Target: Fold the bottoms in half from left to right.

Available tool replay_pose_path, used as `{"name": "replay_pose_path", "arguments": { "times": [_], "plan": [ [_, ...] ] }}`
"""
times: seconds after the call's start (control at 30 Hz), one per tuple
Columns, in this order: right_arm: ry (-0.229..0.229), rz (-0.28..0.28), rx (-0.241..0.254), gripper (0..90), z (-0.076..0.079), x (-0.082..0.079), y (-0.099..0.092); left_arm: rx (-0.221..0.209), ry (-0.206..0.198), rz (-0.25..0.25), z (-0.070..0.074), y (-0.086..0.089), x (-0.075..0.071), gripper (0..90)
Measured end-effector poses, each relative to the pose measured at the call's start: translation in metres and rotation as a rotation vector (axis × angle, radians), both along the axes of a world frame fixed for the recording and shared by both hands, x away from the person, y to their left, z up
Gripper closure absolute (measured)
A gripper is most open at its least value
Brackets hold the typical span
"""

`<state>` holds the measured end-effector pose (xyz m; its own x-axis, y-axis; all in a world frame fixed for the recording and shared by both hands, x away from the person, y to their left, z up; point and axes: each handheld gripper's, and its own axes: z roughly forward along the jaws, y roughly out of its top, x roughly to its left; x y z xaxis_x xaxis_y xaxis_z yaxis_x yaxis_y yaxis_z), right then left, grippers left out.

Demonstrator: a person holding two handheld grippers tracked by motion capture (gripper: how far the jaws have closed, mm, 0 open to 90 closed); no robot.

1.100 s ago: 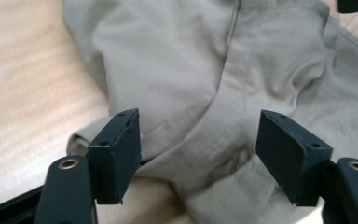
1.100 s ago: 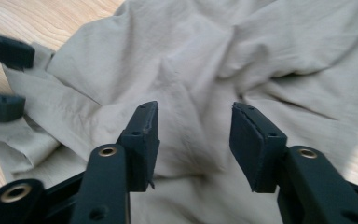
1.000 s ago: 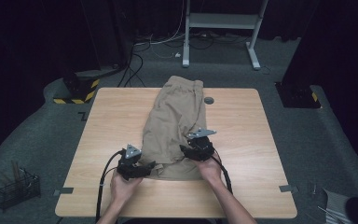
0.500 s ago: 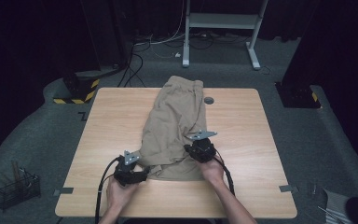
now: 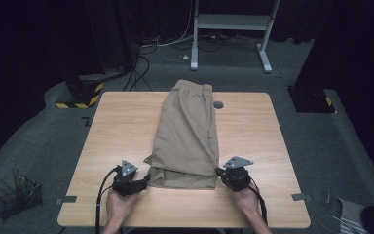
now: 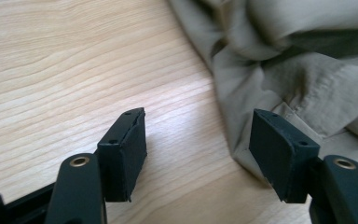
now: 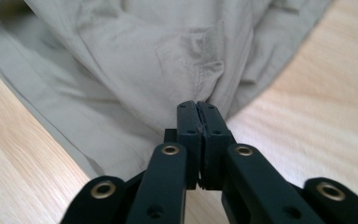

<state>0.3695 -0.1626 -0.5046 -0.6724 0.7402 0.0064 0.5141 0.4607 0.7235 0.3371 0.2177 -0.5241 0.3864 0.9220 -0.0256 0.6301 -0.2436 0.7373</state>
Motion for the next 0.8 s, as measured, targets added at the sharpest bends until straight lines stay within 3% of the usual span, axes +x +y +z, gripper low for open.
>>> {"name": "replay_pose_path", "arguments": {
  "times": [0.07, 0.13, 0.3, 0.37, 0.43, 0.47, 0.53, 0.6, 0.67, 0.8],
  "plan": [
    [0.0, -0.014, 0.005, 77.8, -0.001, -0.001, -0.001, -0.027, 0.024, -0.003, 0.002, 0.002, 0.001, 36.7],
    [-0.008, -0.03, 0.035, 67.8, 0.003, -0.001, 0.001, -0.057, 0.014, -0.021, 0.006, 0.001, -0.001, 36.1],
    [-0.039, -0.022, 0.067, 61.1, 0.018, 0.008, 0.017, -0.061, 0.011, -0.069, 0.011, -0.012, 0.006, 35.9],
    [-0.028, -0.014, 0.071, 61.7, 0.019, 0.016, 0.024, -0.055, 0.023, -0.083, 0.01, -0.017, 0.013, 39.8],
    [-0.016, -0.027, 0.057, 64.8, 0.016, 0.024, 0.03, -0.013, 0.053, -0.085, 0.006, -0.022, 0.022, 46.0],
    [0.001, -0.034, 0.053, 69.0, 0.013, 0.029, 0.032, 0.01, 0.038, -0.091, 0.006, -0.023, 0.024, 49.9],
    [0.002, -0.032, 0.037, 79.6, 0.007, 0.035, 0.034, 0.023, 0.043, -0.102, 0.007, -0.022, 0.025, 63.5],
    [0.014, -0.027, 0.044, 88.9, 0.005, 0.032, 0.032, 0.036, 0.057, -0.119, 0.009, -0.02, 0.023, 75.4],
    [0.004, -0.01, 0.046, 89.8, 0.007, 0.027, 0.028, 0.034, 0.066, -0.133, 0.01, -0.016, 0.019, 85.0],
    [-0.029, 0.008, 0.035, 89.9, 0.012, 0.011, 0.011, -0.004, 0.082, -0.141, 0.011, -0.006, 0.012, 88.5]
  ]
}}
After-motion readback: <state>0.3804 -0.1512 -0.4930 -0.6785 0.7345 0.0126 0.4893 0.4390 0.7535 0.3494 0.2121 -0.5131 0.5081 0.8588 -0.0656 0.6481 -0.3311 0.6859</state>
